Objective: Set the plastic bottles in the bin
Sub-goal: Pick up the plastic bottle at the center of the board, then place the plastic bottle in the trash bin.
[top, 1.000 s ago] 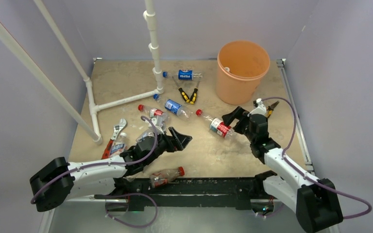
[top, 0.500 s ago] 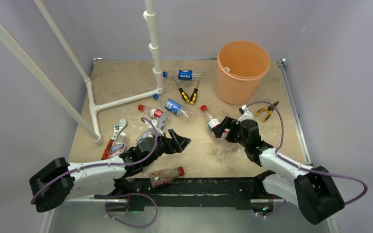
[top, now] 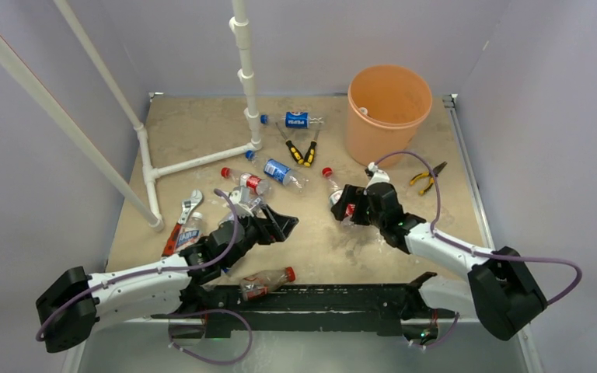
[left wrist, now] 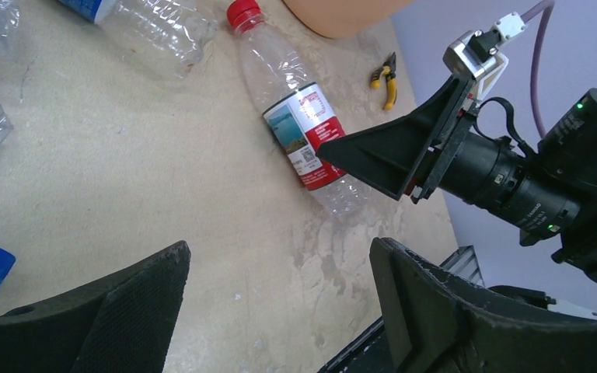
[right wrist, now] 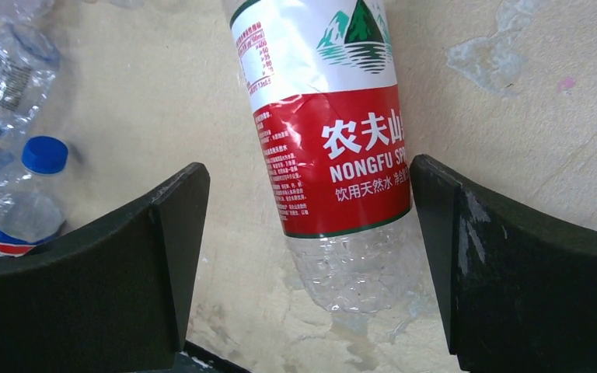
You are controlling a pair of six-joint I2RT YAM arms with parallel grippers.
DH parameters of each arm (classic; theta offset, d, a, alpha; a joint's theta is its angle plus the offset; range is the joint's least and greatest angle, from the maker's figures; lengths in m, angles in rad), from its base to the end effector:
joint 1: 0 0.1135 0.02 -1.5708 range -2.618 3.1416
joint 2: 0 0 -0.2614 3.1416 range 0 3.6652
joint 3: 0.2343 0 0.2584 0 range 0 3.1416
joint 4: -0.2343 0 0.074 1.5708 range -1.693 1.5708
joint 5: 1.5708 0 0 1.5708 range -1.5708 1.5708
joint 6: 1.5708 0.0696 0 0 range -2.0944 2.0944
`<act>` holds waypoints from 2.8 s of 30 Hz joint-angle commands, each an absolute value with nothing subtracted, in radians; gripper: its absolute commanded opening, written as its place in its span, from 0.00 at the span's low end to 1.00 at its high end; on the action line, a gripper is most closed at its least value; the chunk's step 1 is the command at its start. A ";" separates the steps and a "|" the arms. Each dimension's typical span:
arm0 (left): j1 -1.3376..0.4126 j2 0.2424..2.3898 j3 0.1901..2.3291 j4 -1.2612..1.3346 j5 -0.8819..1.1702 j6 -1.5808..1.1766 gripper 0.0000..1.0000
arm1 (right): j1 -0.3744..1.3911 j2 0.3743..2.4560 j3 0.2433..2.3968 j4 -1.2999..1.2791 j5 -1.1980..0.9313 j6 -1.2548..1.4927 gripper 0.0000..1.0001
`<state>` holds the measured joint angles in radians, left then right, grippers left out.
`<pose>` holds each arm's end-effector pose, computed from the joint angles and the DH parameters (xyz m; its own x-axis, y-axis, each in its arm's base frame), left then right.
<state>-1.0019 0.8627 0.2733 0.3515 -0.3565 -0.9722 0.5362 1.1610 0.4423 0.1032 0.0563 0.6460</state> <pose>0.1431 -0.1786 0.1894 -0.5728 -0.5412 -0.6156 0.2371 0.6095 -0.7565 0.2270 0.1303 0.1501 -0.6796 0.2953 -0.6715 -0.0769 0.8817 0.4656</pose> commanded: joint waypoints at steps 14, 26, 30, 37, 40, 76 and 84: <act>-1.005 0.868 0.367 0.231 -0.434 -0.902 0.86 | 0.673 1.339 0.562 0.015 0.193 0.592 0.72; -1.005 0.848 0.491 0.170 -0.482 -0.819 0.86 | 0.696 0.963 0.477 0.088 0.070 0.545 0.50; -1.003 0.849 0.552 0.177 -0.520 -0.761 0.89 | 0.699 0.768 0.443 0.138 -0.051 0.498 0.50; -1.003 0.846 0.588 0.436 -0.447 -0.565 0.96 | 0.699 0.509 0.374 0.239 -0.264 0.463 0.50; -1.004 0.852 0.609 0.538 -0.411 -0.528 0.99 | 0.699 0.448 0.351 0.275 -0.324 0.463 0.50; -0.973 1.149 0.668 0.975 0.386 -0.759 0.99 | 0.699 0.401 0.239 0.697 -0.445 0.620 0.47; -0.973 1.181 0.678 0.958 0.397 -0.770 0.86 | 0.699 0.437 0.221 0.725 -0.432 0.637 0.47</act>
<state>-0.9756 1.1687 0.6693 0.9100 0.3607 -0.7494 0.6937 0.4259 0.2272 0.6609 -0.4580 0.6212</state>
